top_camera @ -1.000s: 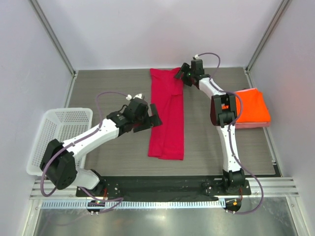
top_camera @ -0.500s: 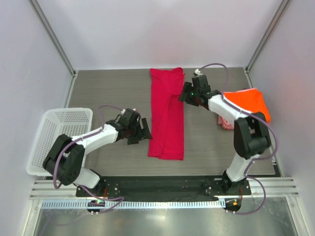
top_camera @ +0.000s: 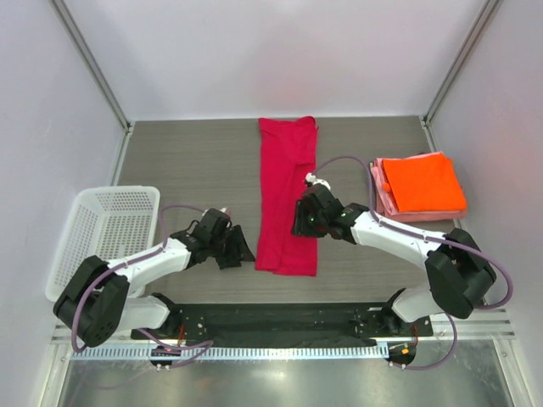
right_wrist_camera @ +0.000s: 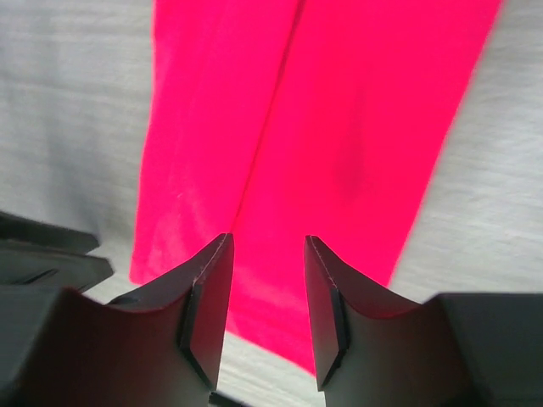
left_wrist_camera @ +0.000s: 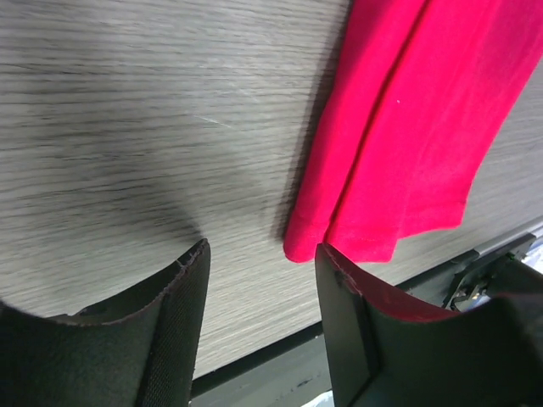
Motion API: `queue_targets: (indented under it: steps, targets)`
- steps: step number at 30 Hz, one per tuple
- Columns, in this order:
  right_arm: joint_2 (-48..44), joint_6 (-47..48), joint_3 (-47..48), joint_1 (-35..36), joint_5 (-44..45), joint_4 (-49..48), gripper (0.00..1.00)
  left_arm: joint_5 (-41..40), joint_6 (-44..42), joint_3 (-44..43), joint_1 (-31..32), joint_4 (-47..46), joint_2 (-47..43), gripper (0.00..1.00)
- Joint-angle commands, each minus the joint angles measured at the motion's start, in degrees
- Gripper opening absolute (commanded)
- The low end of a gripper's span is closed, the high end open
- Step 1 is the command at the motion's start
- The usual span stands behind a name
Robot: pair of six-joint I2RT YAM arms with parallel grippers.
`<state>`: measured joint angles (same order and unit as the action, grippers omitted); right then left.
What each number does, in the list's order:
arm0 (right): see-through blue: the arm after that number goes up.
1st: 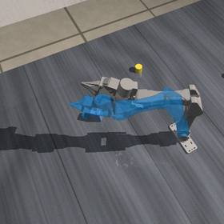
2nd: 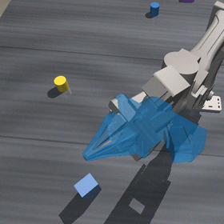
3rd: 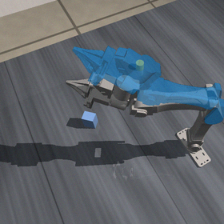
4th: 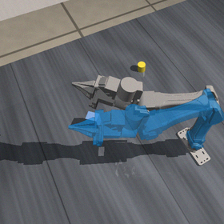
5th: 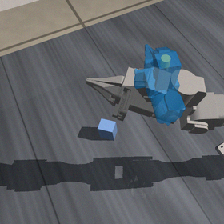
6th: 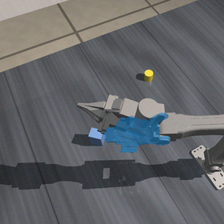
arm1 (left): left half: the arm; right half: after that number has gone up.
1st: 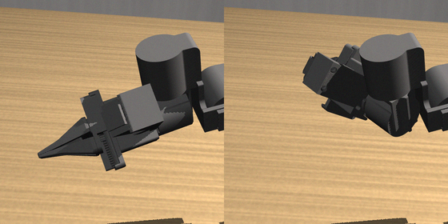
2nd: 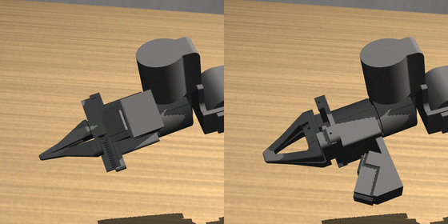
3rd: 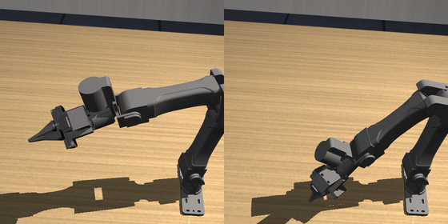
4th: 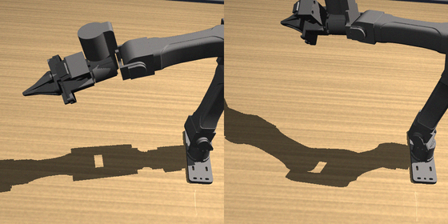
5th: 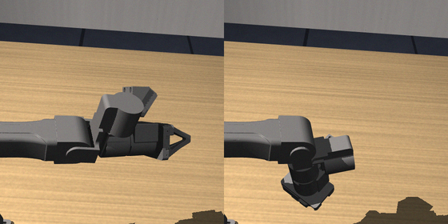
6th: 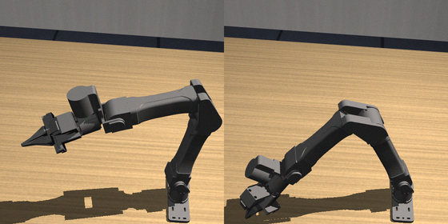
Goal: Fold and stack the t-shirts
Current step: Fold the tshirt
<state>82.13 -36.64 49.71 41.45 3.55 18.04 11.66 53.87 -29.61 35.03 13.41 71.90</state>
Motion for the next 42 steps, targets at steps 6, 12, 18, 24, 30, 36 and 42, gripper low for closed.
queue_targets:
  steps: [6,12,18,24,30,36,42]
  targets:
    - [2.0,-5.5,4.5,11.7,5.0,0.9,0.43,3.3,3.3,0.9,2.4,-7.3,1.9,0.5]
    - [3.5,-6.6,5.8,14.1,6.6,1.6,0.44,4.6,4.1,1.7,2.7,-11.3,5.0,0.42]
    - [3.8,-7.0,5.9,15.1,5.4,1.6,0.44,5.7,5.3,1.9,3.2,-15.3,7.6,0.21]
    - [5.8,-7.2,7.7,17.6,5.5,2.9,0.47,4.9,6.0,3.1,3.6,-16.0,6.3,0.0]
    - [9.9,-8.0,10.8,20.1,6.4,3.7,0.47,4.8,6.5,3.7,4.3,-16.5,5.4,0.0]
    - [11.9,-10.5,10.5,21.4,7.5,1.3,0.4,6.1,8.0,5.3,4.9,-20.9,6.3,0.0]
    - [13.2,-14.9,9.7,21.4,8.8,-1.6,0.1,5.2,8.8,6.0,6.2,-22.5,6.2,0.0]
